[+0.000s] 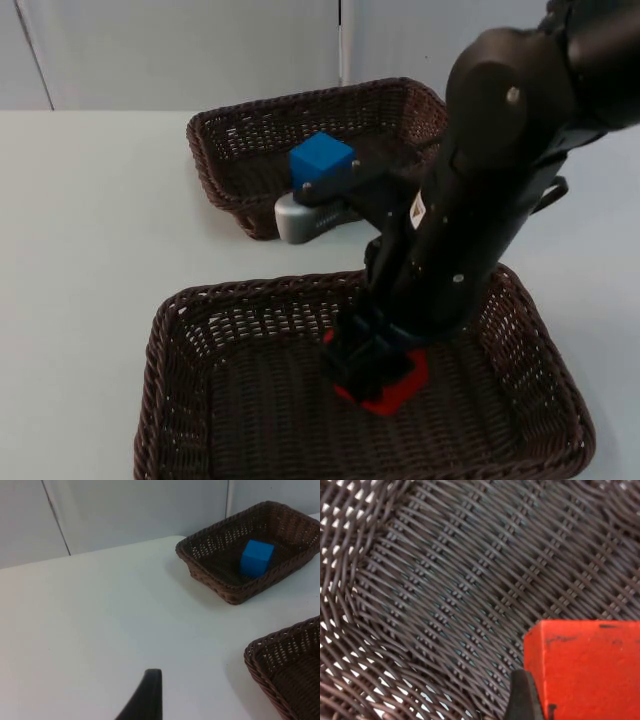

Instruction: Pick up one cube with the left hand and place it into the upper basket. Pick up one cube with the right hand and place it into the lower basket.

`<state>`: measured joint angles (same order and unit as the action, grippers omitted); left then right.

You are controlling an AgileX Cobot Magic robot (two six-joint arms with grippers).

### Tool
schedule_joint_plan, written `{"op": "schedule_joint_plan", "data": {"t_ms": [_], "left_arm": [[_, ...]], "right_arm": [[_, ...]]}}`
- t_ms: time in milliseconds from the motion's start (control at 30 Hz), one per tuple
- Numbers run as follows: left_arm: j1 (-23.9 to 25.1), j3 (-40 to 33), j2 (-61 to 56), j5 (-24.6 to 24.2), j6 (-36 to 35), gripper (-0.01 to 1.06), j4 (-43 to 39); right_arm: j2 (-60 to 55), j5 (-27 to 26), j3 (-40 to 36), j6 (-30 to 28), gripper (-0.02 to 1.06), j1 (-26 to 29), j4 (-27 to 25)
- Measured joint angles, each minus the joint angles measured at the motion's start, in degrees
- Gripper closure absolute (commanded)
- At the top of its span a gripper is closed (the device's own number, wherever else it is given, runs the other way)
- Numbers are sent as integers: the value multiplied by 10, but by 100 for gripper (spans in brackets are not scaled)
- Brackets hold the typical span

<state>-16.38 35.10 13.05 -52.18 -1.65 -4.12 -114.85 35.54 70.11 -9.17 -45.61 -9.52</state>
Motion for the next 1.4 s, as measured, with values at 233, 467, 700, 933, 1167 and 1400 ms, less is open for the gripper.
{"op": "schedule_joint_plan", "data": {"t_ms": [233, 467, 700, 933, 1167, 1400], "left_arm": [[0, 0, 0, 0, 0, 13, 0], [0, 0, 0, 0, 0, 13, 0], [0, 0, 0, 0, 0, 13, 0], [0, 0, 0, 0, 0, 13, 0], [0, 0, 0, 0, 0, 13, 0], [0, 0, 0, 0, 0, 13, 0]], "right_arm": [[-10, -3, 0, 0, 89, 0, 0], [-10, -5, 0, 0, 44, 0, 0], [-10, -5, 0, 0, 33, 0, 0], [-9, -6, 0, 0, 33, 0, 0], [34, -8, 0, 0, 33, 0, 1], [143, -5, 0, 0, 33, 0, 1]]}}
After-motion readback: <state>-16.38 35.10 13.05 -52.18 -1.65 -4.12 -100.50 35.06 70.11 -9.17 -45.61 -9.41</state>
